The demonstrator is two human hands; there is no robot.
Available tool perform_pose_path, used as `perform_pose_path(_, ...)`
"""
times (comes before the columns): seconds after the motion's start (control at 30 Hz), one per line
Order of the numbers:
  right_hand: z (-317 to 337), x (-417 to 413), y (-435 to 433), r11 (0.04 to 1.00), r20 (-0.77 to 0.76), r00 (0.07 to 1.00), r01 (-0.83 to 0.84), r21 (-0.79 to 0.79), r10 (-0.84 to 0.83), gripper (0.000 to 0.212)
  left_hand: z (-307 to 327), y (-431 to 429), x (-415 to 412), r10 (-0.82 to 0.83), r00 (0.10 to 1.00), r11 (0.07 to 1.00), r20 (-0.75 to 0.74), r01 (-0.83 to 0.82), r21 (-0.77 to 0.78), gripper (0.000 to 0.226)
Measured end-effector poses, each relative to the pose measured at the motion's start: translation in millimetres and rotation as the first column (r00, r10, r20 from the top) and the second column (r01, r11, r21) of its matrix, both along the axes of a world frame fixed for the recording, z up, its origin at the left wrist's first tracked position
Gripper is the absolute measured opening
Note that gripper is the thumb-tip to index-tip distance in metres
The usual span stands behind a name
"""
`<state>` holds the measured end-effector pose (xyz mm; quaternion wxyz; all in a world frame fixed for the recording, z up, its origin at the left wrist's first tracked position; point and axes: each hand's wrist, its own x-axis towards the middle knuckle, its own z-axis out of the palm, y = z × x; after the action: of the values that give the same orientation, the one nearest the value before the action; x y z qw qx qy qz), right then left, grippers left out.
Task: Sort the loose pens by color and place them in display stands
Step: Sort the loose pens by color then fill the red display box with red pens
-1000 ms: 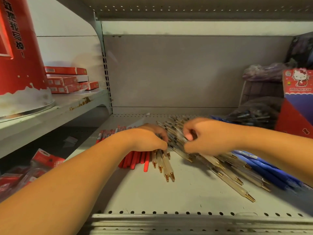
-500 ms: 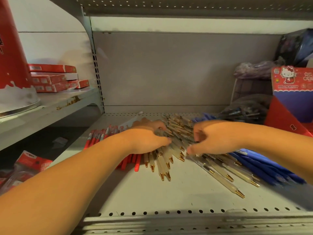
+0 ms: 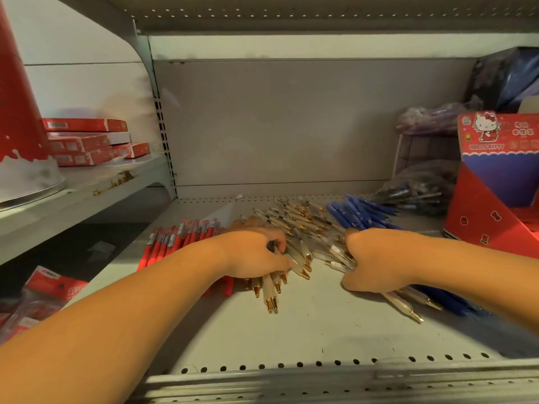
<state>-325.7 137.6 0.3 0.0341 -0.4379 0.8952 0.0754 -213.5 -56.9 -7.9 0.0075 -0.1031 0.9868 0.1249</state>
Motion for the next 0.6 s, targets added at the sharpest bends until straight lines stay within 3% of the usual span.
perform_pose_path(0.17, -2, 0, -1, 0.999, -0.038, 0.998, -0.049, 0.022, 0.050, 0.026, 5, -5, 3, 0.007, 0.999, 1.000, 0.051, -0.007, 0.004, 0.029)
perform_pose_path(0.47, 14, 3, 3, 0.988, 0.134, 0.991, -0.048, 0.147, 0.028, 0.027, 7, -8, 6, -0.046, 0.995, 0.999, 0.091, 0.046, 0.000, 0.045)
perform_pose_path(0.6, 30, -4, 10, 1.000, 0.216, 0.976, -0.003, 0.021, -0.001, 0.029, 7, -10, 7, -0.042, 0.997, 0.998, 0.066, 0.039, 0.048, 0.043)
